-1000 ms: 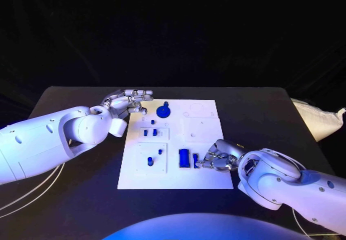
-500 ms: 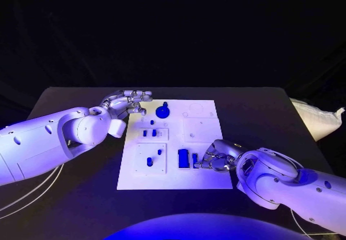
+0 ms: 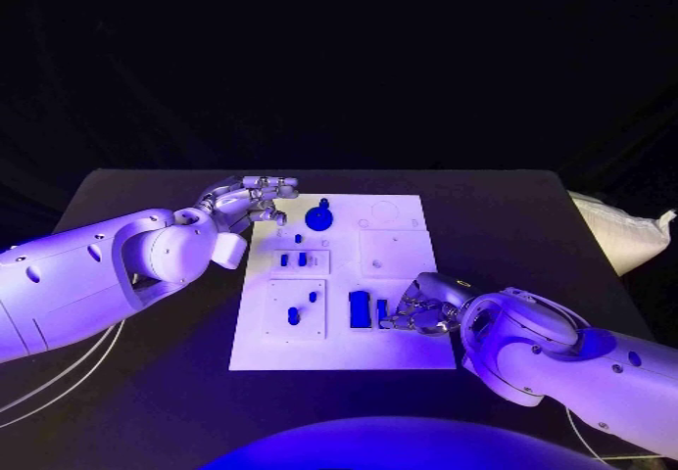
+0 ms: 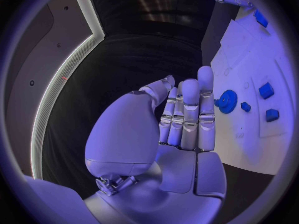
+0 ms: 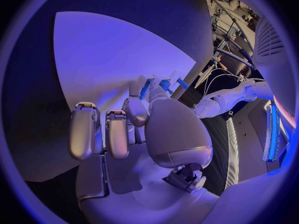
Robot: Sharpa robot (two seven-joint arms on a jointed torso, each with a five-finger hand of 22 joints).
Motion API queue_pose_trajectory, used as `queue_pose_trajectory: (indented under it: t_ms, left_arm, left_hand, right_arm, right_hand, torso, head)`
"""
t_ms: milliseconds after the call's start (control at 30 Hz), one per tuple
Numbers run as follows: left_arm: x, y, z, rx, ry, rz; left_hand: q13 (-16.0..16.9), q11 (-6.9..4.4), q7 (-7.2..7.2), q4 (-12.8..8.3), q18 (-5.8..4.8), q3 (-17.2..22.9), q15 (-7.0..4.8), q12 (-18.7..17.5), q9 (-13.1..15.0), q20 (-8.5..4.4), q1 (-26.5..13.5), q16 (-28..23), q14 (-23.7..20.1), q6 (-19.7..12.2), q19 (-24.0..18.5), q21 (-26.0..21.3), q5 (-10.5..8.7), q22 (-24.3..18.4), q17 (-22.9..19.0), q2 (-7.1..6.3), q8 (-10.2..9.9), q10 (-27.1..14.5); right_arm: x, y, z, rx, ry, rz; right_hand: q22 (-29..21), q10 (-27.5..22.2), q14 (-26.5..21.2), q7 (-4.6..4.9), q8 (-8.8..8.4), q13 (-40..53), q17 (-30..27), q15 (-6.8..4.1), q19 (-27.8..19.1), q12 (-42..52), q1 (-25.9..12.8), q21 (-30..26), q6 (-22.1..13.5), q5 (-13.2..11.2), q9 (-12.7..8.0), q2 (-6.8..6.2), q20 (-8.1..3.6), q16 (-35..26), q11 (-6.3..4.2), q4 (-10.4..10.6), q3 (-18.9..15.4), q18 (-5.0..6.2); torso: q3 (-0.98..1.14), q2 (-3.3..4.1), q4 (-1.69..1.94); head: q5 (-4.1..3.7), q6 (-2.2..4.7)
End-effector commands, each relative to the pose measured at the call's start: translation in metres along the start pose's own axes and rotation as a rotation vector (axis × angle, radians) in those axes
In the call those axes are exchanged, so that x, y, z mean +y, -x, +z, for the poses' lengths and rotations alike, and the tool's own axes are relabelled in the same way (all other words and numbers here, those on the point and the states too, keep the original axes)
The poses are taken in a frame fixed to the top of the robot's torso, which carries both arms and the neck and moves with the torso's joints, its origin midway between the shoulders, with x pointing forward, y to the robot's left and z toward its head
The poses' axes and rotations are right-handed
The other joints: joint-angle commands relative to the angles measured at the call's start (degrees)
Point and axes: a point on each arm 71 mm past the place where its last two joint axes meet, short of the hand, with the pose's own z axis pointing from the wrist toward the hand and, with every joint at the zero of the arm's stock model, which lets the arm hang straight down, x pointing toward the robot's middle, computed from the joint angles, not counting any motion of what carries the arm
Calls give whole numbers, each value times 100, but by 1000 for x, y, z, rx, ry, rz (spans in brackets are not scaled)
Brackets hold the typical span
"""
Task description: Assemble the parts on the task board
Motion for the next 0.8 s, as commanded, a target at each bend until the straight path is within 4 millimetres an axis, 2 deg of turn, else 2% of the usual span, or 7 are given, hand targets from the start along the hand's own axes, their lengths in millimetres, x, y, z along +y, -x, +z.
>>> queue_pose_trajectory:
  t_ms: [33, 267, 400, 600, 700, 733, 800]
  left_arm:
    - [0, -3, 0, 23, -4, -2]
    - [-1, -1, 1, 17, -5, -1]
    - [0, 1, 1, 8, -8, 0]
    - [8, 6, 0, -30, -12, -27]
    - [12, 10, 1, -62, -22, -46]
    - [14, 12, 1, -77, -25, -53]
    - [19, 15, 1, -111, -31, -66]
  left_hand:
    - [-5, 4, 6, -27, 59, -9, -5, 33, -2, 17, -1, -6, -48, -47, -36, -26, 11, -9, -5, 38, 18, -22]
    - [-5, 4, 6, -27, 59, -9, -5, 33, -2, 17, -1, -6, -48, -47, -36, -26, 11, -9, -5, 38, 18, -22]
    - [-6, 6, 8, -26, 59, -13, -4, 38, -2, 18, -8, -6, -51, -50, -37, -28, 10, -9, -12, 40, 20, -27]
    - [-8, 13, 13, -4, 56, -38, 5, 54, -2, 26, -60, -3, -60, -61, -40, -36, 7, -12, -27, 45, 23, -48]
    - [-7, 12, 11, 40, 56, -70, 12, 78, 0, 34, -128, 7, -63, -61, -42, -49, 6, -19, -34, 66, 34, -57]
    - [-5, 9, 7, 54, 56, -80, 12, 90, 2, 36, -148, 14, -62, -56, -42, -53, 6, -22, -31, 75, 41, -55]
    - [-1, 2, -2, 78, 58, -107, 10, 114, 5, 39, -184, 19, -63, -43, -41, -63, 4, -28, -41, 78, 56, -45]
  right_arm:
    - [-1, -2, 0, 7, -3, -17]
    - [-1, 3, -1, -35, 2, 97]
    - [-4, 13, 2, -59, 20, 234]
    - [-15, 45, 16, -135, 99, 445]
    - [-25, 60, 26, -182, 109, 593]
    - [-28, 63, 30, -196, 112, 644]
    - [-34, 71, 39, -225, 121, 755]
  right_hand:
    - [2, 41, 425, 20, -11, 9, 572, -27, 37, -22, 0, 38, 22, 18, -7, 70, -17, 21, 5, 22, -8, -86]
    - [-13, -107, 396, 65, -73, -242, 439, -4, 26, -417, -73, 26, -78, 35, -28, -52, -7, -61, 42, 100, -187, -83]
    - [-63, -293, 368, 112, -145, -553, 309, 29, -3, -891, -64, -8, -186, 100, -53, -92, 16, -145, 84, 151, -288, -74]
    - [-299, -394, 325, 215, -312, -681, 114, 98, -128, -1087, 151, -155, -440, 239, -111, -7, 72, -280, 168, 123, -323, -27]
    - [-639, -559, 293, 288, -415, -849, -21, 149, -297, -1336, 411, -369, -597, 332, -149, 106, 117, -383, 231, 4, -270, 39]
    - [-726, -615, 281, 307, -440, -899, -70, 160, -342, -1407, 494, -425, -640, 355, -158, 124, 129, -418, 245, -45, -252, 56]
    - [-1189, -990, 163, 361, -490, -1322, -454, 201, -588, -2025, 693, -728, -738, 402, -175, 163, 164, -693, 290, -168, -204, 145]
  torso:
    - [4, -3, -5]
    - [15, -14, -17]
    - [7, -38, -16]
    - [-10, -147, -62]
    - [-28, -249, -89]
    - [-38, -290, -106]
    - [-41, -338, -127]
  head:
    - [2, 3]
    - [-3, 24]
    - [-24, 74]
    - [-34, 190]
    - [-2, 160]
    - [32, 253]
    - [55, 297]
